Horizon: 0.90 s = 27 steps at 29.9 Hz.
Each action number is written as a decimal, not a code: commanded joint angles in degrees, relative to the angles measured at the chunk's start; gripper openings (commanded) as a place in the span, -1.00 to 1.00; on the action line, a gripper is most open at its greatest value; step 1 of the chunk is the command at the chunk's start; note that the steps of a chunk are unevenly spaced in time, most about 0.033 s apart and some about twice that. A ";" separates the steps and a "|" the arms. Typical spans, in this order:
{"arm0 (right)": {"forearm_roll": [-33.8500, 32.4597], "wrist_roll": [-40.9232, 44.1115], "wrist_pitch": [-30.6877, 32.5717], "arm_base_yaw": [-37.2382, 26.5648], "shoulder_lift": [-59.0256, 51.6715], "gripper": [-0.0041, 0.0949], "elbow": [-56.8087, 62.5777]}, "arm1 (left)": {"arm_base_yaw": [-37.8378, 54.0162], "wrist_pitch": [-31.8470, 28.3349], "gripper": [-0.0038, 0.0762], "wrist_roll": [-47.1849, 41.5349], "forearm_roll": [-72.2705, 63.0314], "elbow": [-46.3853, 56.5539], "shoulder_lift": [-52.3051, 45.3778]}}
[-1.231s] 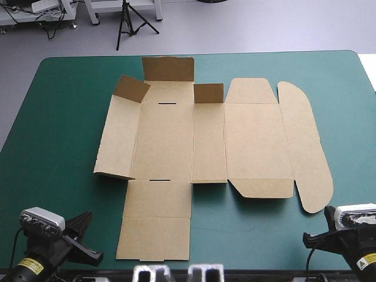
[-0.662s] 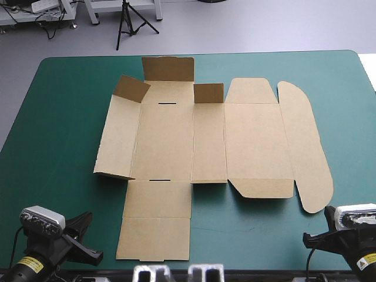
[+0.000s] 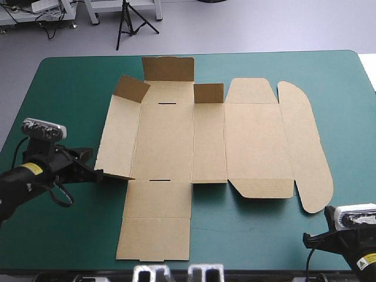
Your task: Fold the box
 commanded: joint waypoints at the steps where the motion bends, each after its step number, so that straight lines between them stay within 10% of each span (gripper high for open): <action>1: 0.22 -0.29 -3.43 0.20 0.62 -0.95 -1.51 | -0.25 -5.90 -0.93 -1.19 -1.09 -3.41 5.69; 27: 0.22 -0.29 -3.35 0.20 0.62 -0.95 -1.51 | 20.35 13.15 -0.92 -7.10 -14.09 -33.16 42.21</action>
